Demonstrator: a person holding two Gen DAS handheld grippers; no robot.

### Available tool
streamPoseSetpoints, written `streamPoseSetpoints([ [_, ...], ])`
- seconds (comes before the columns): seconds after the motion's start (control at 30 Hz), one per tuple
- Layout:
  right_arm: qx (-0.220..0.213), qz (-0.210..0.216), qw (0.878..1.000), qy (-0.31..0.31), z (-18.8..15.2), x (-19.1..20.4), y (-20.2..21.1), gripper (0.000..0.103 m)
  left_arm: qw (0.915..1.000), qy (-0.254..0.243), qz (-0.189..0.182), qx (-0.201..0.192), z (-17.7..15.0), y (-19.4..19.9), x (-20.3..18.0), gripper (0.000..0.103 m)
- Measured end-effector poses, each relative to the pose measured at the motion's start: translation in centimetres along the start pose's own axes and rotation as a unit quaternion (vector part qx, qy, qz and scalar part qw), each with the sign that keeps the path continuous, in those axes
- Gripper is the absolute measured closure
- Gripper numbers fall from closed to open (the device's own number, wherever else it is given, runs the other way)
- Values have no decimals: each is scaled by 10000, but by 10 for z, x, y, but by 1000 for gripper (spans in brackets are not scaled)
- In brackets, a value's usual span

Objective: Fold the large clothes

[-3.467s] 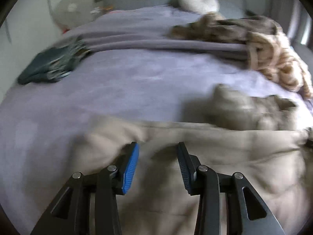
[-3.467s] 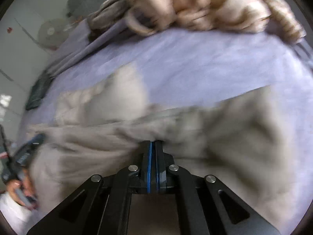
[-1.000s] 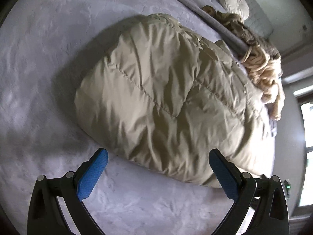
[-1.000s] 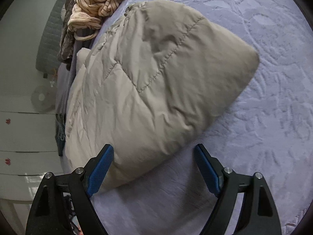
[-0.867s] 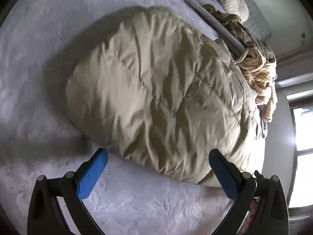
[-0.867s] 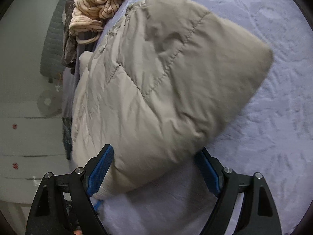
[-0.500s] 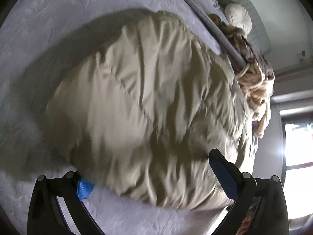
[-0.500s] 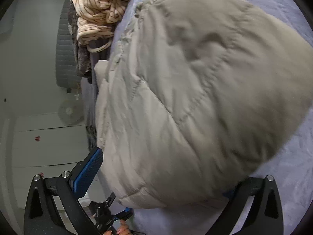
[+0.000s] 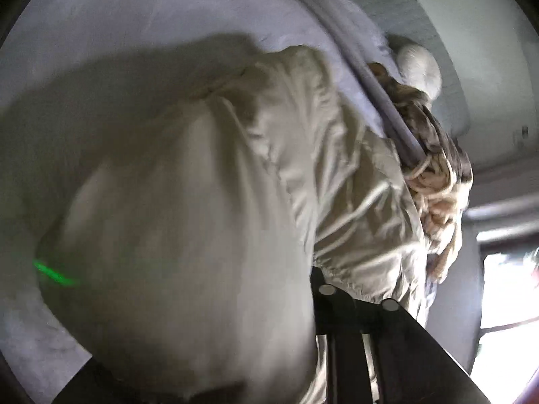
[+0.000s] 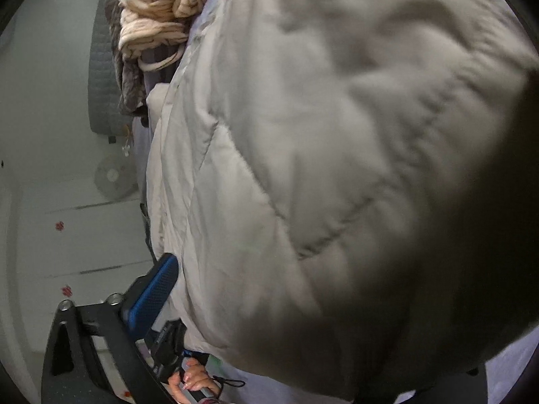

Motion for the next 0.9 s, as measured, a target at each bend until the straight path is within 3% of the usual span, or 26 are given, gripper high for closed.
streamPoseSetpoints([
  [0.03, 26, -5, 10000, -54, 1, -2, 1, 53, 9998, -161, 74, -51, -3, 5, -4, 83],
  [0.13, 111, 123, 9999, -31, 0, -1, 6, 71, 9974, -603, 305, -241, -8, 20, -18, 85],
  [0.2, 144, 83, 9997, 177, -1, 7, 9, 76, 9963, -721, 349, -327, -12, 28, -24, 85],
  [0.33, 255, 142, 9980, 554, -5, 19, 20, 79, 9948, -856, 440, -337, -25, 44, -26, 85],
  [0.6, 459, 158, 9966, 673, -38, 8, 41, 79, 9911, -1202, 533, -225, -79, 87, -5, 85],
  [0.9, 403, -17, 9983, 420, -120, -32, 59, 79, 9889, -1324, 573, 367, -154, 133, 58, 85],
])
Point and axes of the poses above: each gripper's, at about its wrist camera, not at the fingertips, and y roughly against the way its jaws point, x to its left, z to its top, the point moved 6 cm from there along -y, roughly the way its jaws point, and after that the axes turned 8 degrees about x, right-handed, at the moved point
